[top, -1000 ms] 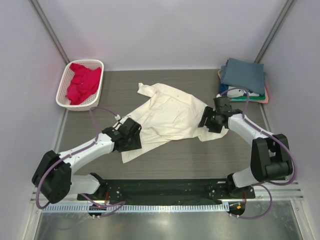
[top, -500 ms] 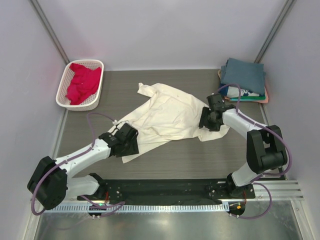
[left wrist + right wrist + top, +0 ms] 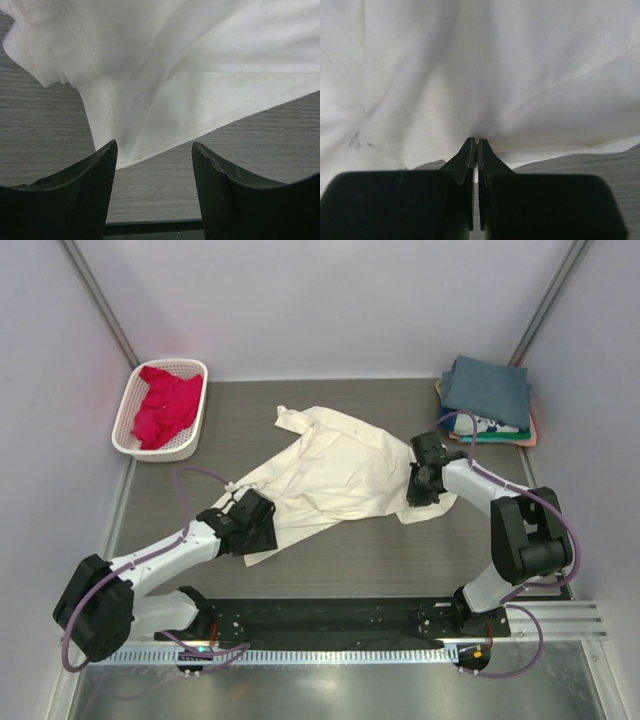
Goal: Fold and stack the t-shirts
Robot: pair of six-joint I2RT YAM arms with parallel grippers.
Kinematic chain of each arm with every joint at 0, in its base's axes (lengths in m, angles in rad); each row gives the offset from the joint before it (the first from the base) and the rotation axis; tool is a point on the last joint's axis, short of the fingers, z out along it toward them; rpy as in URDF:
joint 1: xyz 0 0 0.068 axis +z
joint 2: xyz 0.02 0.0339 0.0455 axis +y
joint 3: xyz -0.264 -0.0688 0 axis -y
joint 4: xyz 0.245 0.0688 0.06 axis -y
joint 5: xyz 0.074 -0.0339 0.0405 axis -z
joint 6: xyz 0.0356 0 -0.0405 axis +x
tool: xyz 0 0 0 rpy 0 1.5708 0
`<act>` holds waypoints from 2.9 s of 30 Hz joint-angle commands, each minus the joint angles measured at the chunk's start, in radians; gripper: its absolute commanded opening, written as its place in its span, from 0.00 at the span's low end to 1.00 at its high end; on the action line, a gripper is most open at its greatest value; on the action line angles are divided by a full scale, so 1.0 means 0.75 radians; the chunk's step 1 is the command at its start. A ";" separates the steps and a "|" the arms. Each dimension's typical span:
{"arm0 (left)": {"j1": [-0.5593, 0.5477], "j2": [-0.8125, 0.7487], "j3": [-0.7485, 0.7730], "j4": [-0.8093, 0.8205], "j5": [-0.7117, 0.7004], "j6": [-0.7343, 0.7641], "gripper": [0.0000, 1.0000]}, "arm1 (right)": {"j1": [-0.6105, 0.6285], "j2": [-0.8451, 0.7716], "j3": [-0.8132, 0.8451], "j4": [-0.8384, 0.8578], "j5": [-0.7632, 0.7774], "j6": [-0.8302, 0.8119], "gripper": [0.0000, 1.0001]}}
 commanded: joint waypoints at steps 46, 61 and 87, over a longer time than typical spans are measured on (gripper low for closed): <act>-0.139 -0.319 0.757 -0.625 -0.263 -0.041 0.00 | -0.087 -0.933 0.476 -0.312 0.183 0.075 0.01; -0.139 -0.424 1.763 -0.752 -0.249 0.401 0.00 | -0.077 -1.073 1.636 -0.692 0.516 -0.078 0.01; 0.865 1.196 2.120 -0.694 0.219 0.577 0.20 | -0.130 1.023 2.387 -0.557 0.013 -0.091 0.68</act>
